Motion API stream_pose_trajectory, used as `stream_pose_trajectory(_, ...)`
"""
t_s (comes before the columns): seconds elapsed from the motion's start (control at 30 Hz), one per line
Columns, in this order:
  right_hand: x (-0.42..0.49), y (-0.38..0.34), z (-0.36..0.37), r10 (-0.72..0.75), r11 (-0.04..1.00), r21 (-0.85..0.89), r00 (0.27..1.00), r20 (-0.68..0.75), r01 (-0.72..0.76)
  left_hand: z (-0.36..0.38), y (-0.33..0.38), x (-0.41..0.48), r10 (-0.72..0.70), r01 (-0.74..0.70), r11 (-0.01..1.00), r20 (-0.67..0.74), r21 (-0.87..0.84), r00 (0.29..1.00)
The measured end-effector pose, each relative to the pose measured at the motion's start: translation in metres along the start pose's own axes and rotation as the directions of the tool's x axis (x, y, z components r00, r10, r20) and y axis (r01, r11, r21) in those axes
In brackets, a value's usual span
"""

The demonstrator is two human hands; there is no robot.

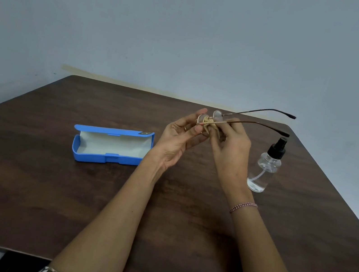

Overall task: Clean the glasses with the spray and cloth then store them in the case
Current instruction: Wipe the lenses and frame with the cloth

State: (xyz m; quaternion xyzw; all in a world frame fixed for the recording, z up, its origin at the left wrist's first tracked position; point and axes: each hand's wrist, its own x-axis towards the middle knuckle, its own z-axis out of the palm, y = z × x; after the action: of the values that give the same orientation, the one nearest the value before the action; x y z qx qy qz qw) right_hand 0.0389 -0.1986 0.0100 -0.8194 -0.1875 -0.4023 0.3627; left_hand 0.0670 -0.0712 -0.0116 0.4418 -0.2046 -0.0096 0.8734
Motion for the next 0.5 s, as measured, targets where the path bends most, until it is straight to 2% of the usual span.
stream_pose_trajectory(0.07,0.0,0.0007,-0.0018,-0.011,1.0,-0.004,1.0,0.02,0.011,-0.0014,-0.0003,0.0003,0.007,-0.007,1.0,-0.02,-0.003,1.0)
stream_pose_trajectory(0.17,-0.0003,-0.0007,-0.0031,-0.085,0.993,0.087,0.994,0.061,0.08,-0.003,0.0023,0.0003,0.016,-0.016,1.0,-0.031,0.003,0.999)
stream_pose_trajectory(0.3,-0.0005,-0.003,-0.0016,-0.145,0.979,0.152,0.988,0.048,0.136,-0.0052,0.0026,0.0004,-0.031,0.031,0.999,0.021,0.013,0.999)
stream_pose_trajectory(0.4,-0.0006,-0.0028,-0.0012,-0.121,0.979,0.167,0.992,0.016,0.117,-0.0036,0.0018,-0.0003,-0.065,0.064,0.998,0.053,0.016,0.996)
stream_pose_trajectory(0.5,0.0005,-0.0025,-0.0006,-0.076,0.992,0.104,0.997,-0.02,0.077,-0.0015,0.002,-0.0013,-0.07,0.068,0.997,0.083,0.019,0.994)
